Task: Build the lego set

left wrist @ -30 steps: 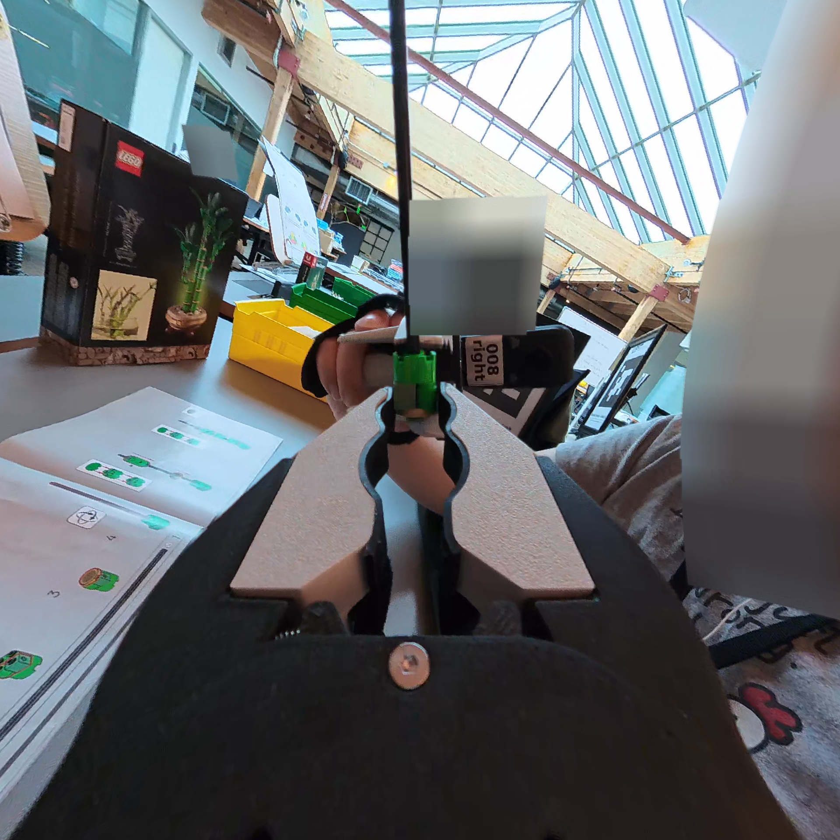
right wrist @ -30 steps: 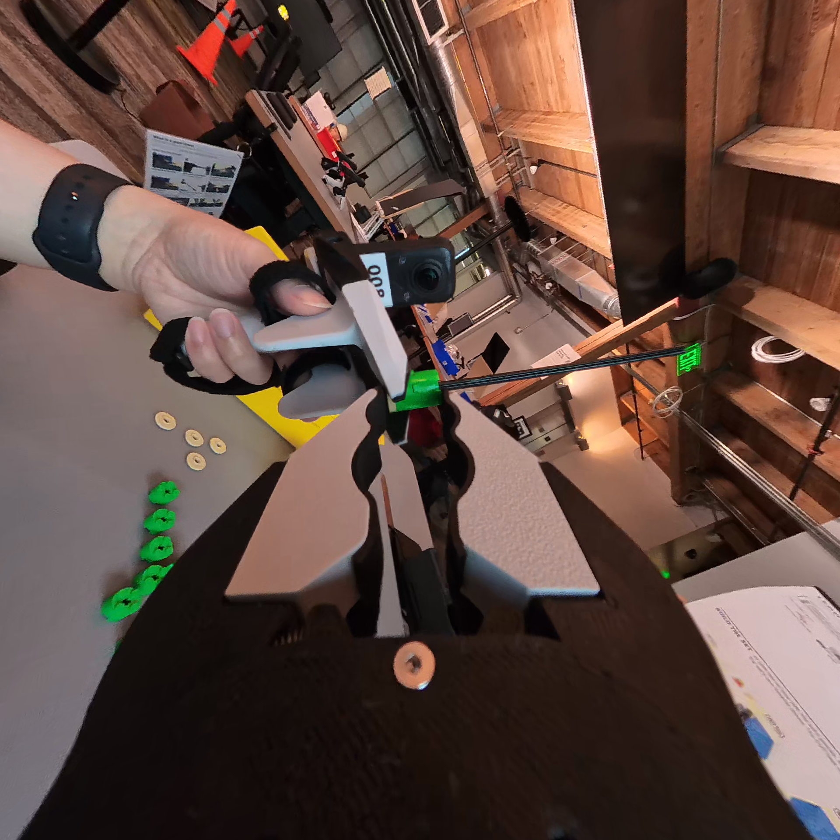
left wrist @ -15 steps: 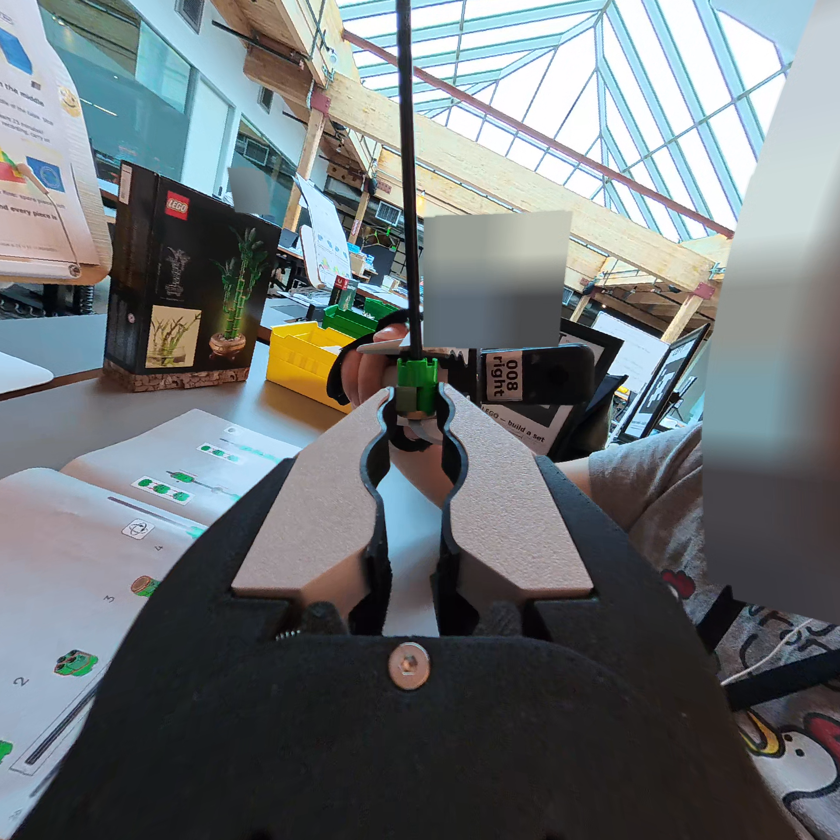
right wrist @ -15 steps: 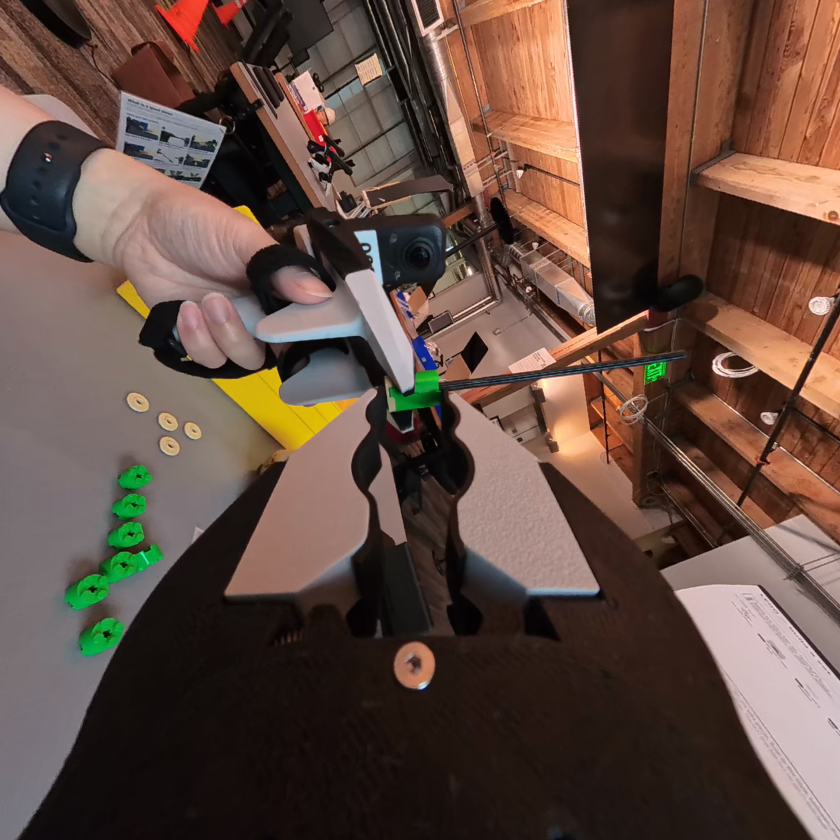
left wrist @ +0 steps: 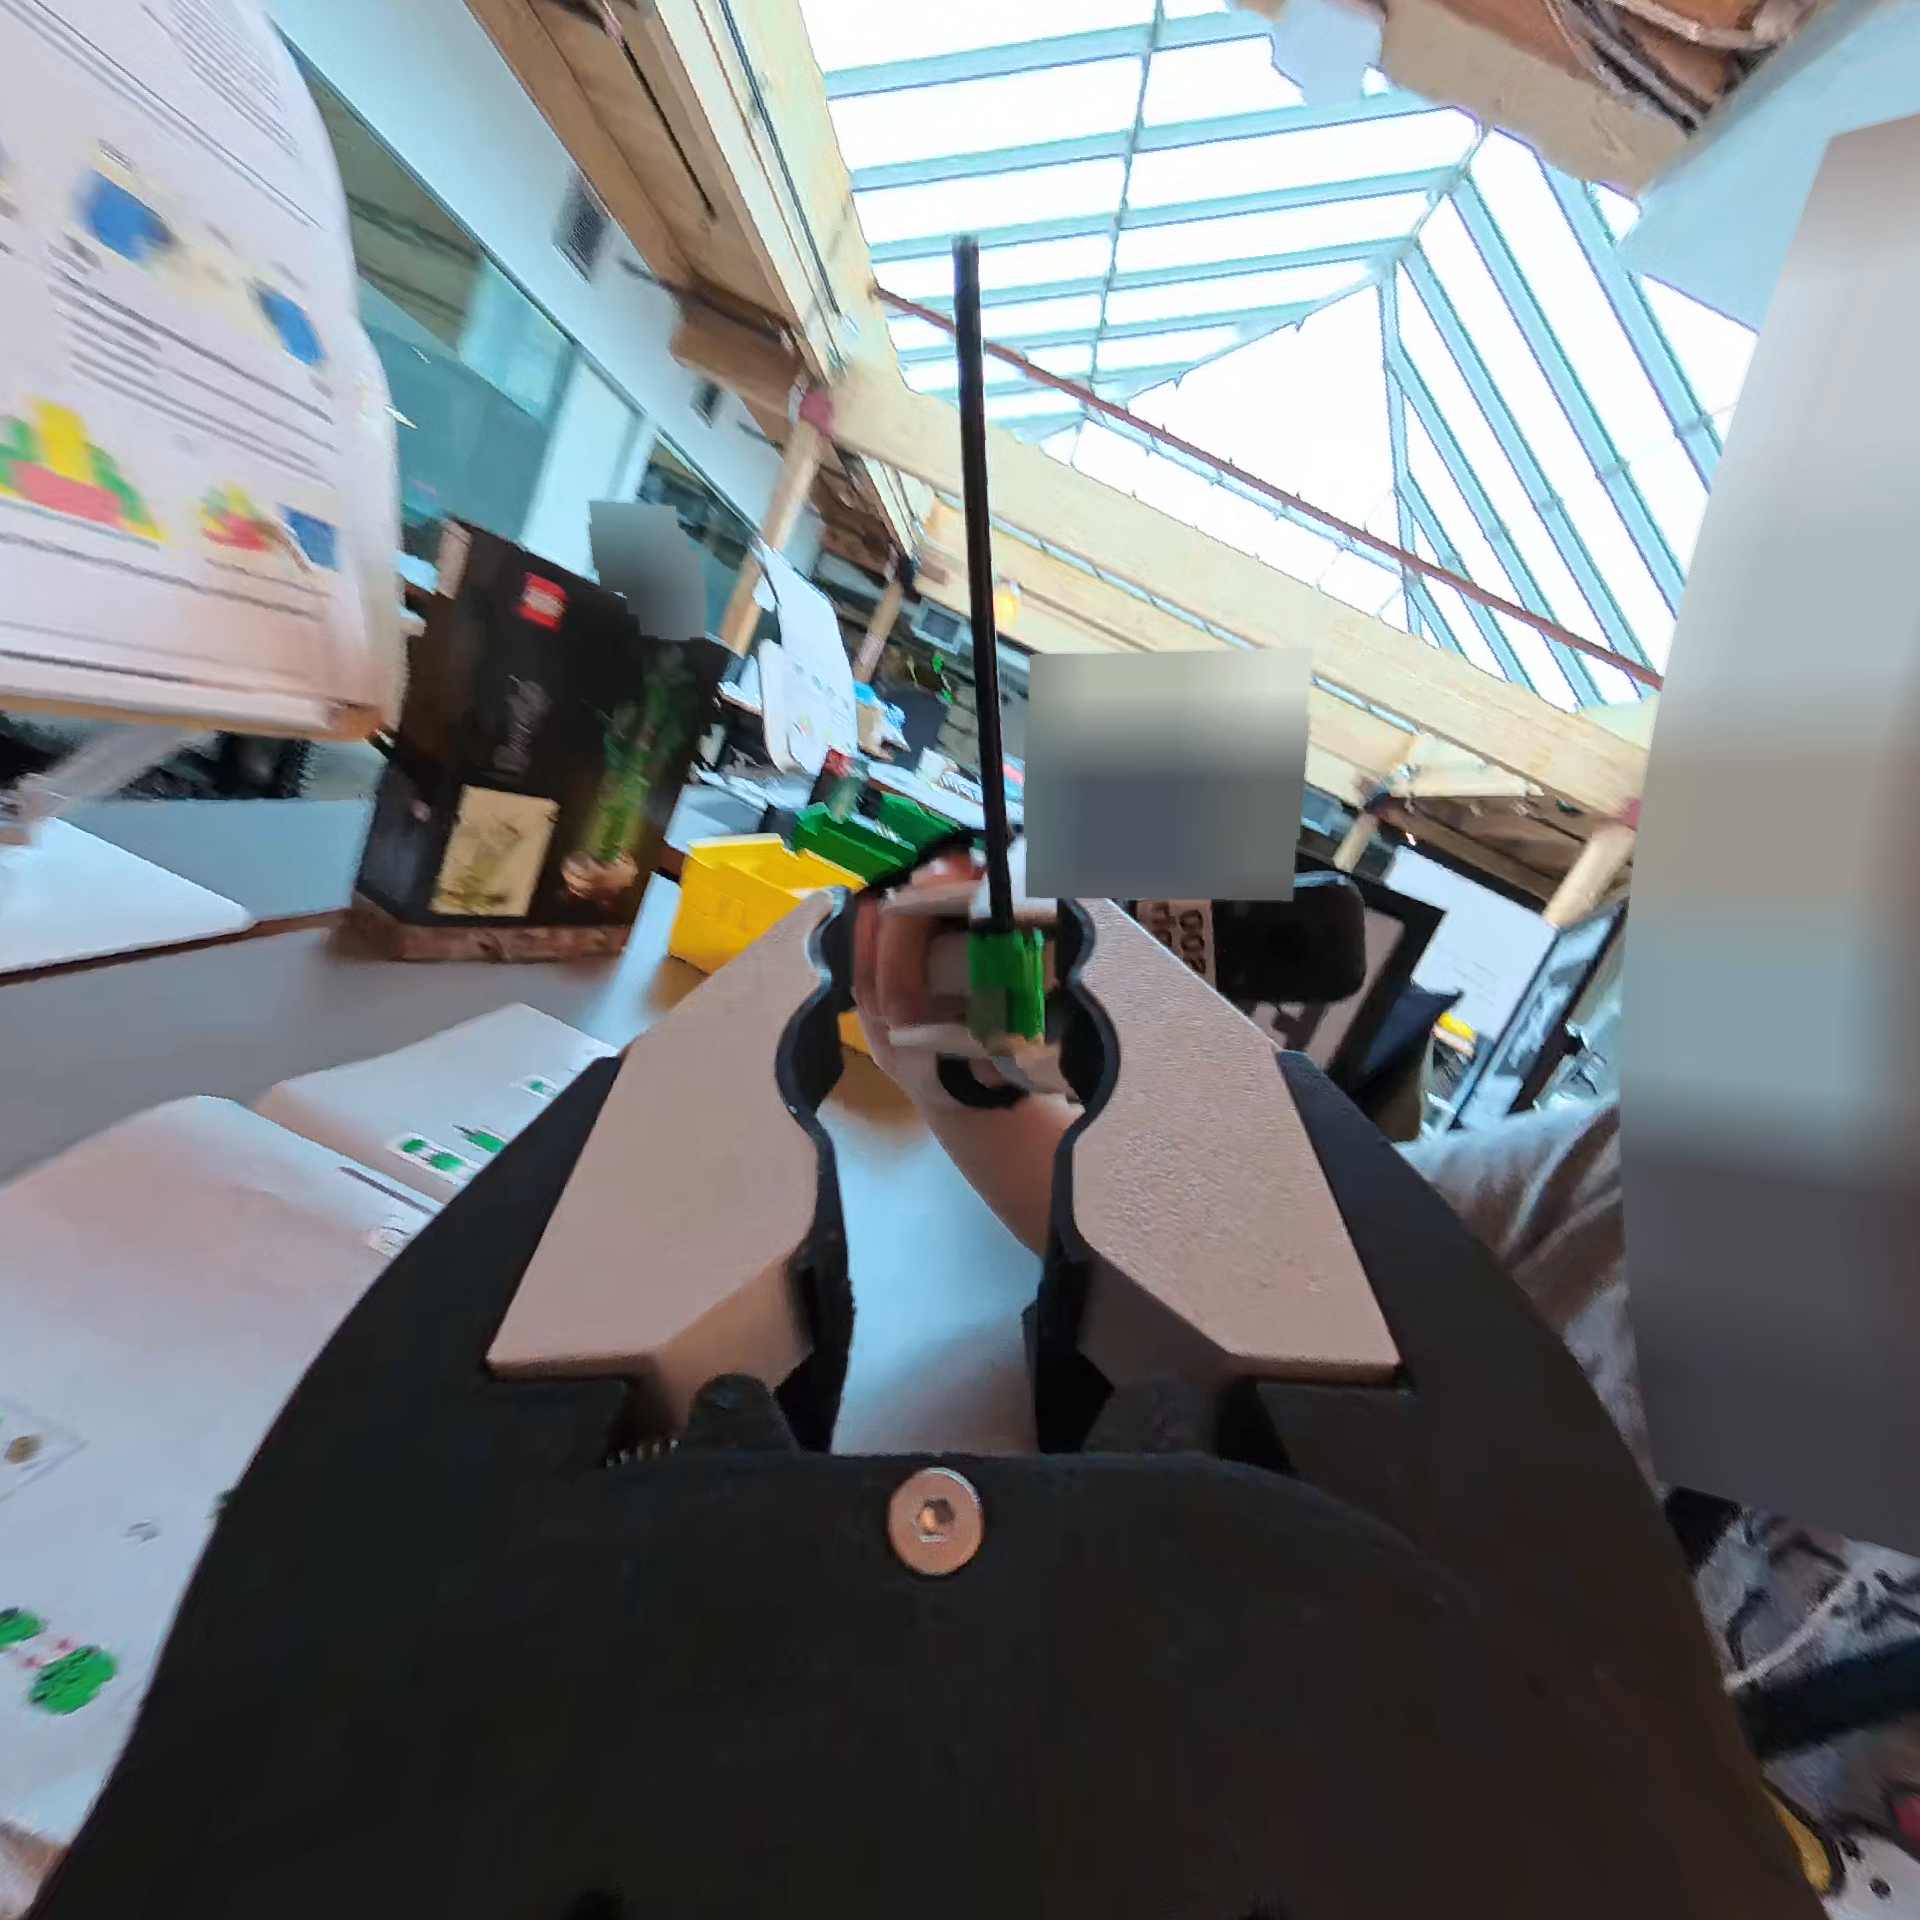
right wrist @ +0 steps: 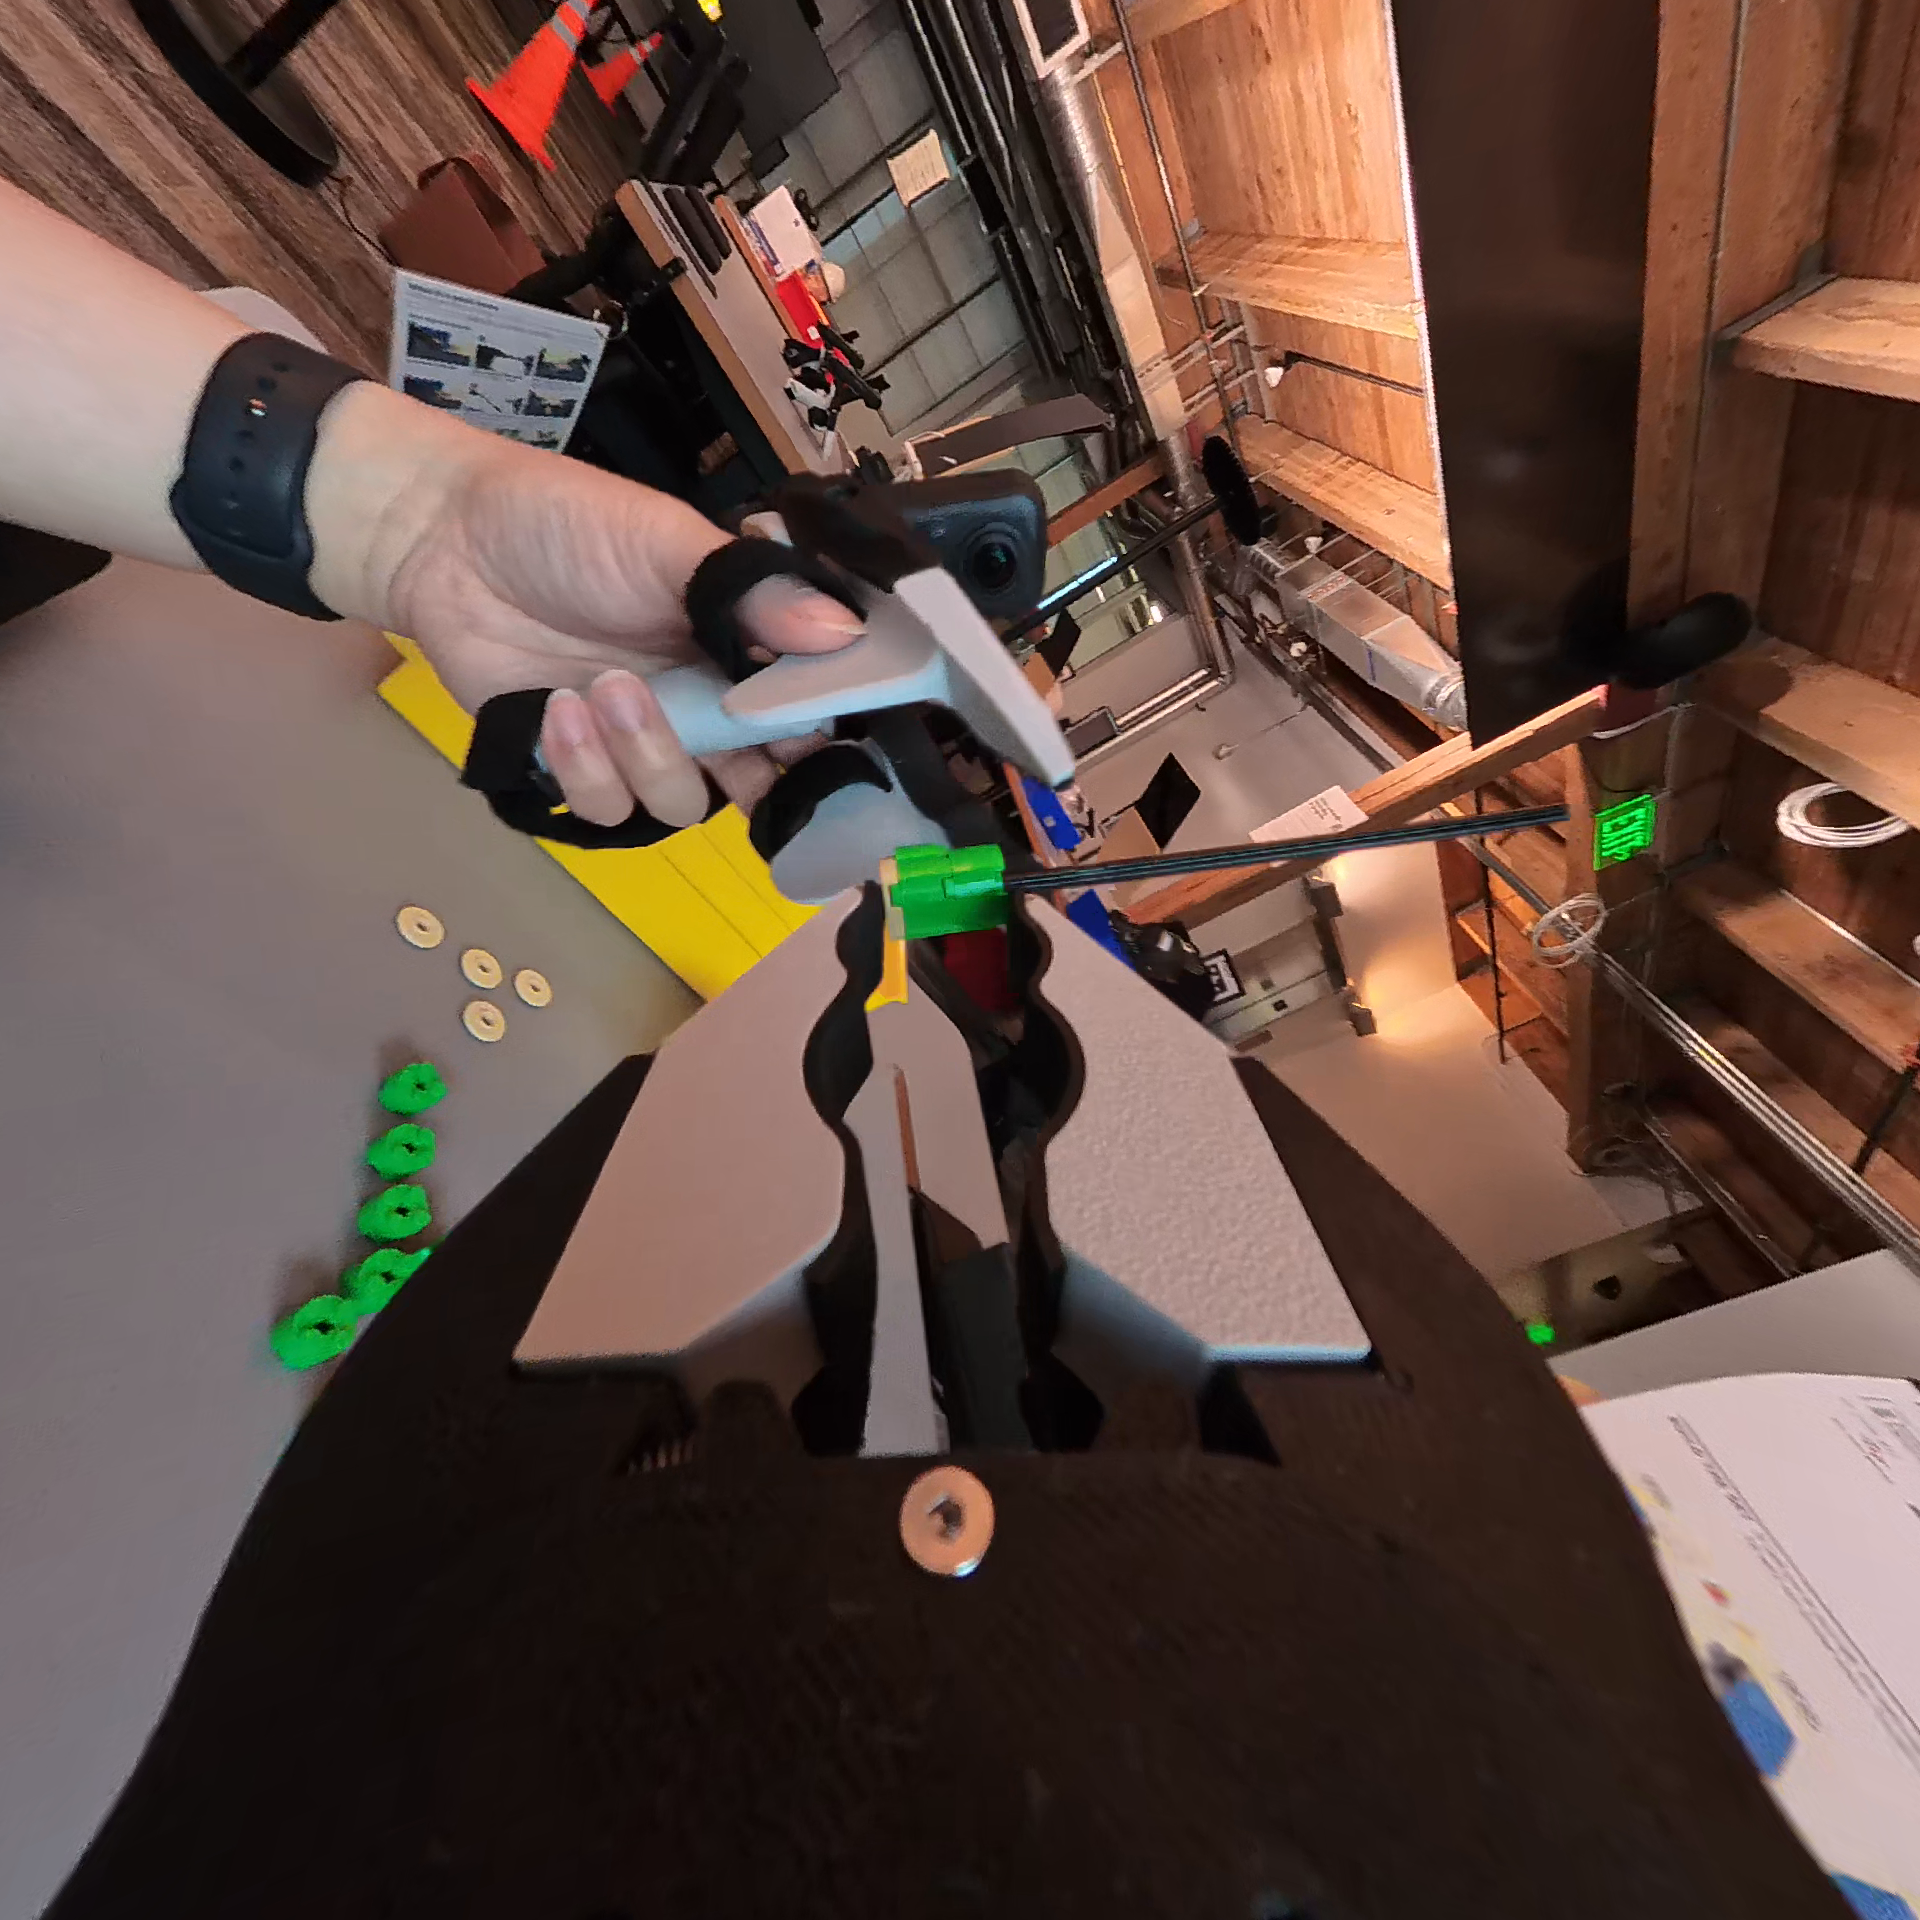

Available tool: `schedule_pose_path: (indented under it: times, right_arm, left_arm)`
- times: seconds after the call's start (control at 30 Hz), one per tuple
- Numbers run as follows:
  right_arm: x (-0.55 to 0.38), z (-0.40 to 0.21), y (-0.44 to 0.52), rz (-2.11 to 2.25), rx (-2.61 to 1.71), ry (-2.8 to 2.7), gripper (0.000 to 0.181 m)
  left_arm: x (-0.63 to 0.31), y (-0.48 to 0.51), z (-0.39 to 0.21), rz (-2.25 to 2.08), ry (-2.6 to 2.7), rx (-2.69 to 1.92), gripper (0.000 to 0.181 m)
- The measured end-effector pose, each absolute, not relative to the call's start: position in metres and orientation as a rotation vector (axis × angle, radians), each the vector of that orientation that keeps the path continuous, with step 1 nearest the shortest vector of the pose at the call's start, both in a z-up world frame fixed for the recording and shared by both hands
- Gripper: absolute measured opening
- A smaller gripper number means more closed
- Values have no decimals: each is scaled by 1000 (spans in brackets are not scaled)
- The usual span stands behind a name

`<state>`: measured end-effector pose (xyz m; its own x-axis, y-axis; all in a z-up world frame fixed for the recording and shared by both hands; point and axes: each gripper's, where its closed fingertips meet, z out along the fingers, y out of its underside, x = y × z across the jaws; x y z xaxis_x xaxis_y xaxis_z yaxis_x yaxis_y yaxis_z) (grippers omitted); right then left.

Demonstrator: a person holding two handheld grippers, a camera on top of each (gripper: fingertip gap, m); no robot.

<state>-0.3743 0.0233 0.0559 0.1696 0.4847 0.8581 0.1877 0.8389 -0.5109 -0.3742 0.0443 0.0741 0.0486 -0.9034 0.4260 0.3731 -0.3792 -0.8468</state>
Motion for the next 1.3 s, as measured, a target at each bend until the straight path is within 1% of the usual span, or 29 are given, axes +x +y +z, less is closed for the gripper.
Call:
schedule_pose_path:
  times: [0.03,0.17,0.3,0.47,0.5,0.73,1.3]
  right_arm:
    - [-377,52,22,243,-585,-1423,21]
    - [-388,38,14,267,-583,-1491,22]
    - [-393,33,9,295,-581,-1519,22]
    - [-396,29,4,325,-580,-1552,22]
    - [-396,28,5,320,-585,-1555,22]
    - [-398,27,8,339,-622,-1547,22]
    - [-400,26,7,335,-647,-1574,22]
  left_arm:
    - [-378,46,76,-1554,594,-1269,38]
    - [-388,51,83,-1531,593,-1269,37]
    - [-393,48,95,-1487,623,-1245,22]
    - [-387,46,89,-1466,645,-1272,10]
    - [-386,45,89,-1478,653,-1269,2]
    - [-388,46,87,-1419,640,-1284,1]
    - [-391,47,83,-1489,582,-1259,2]
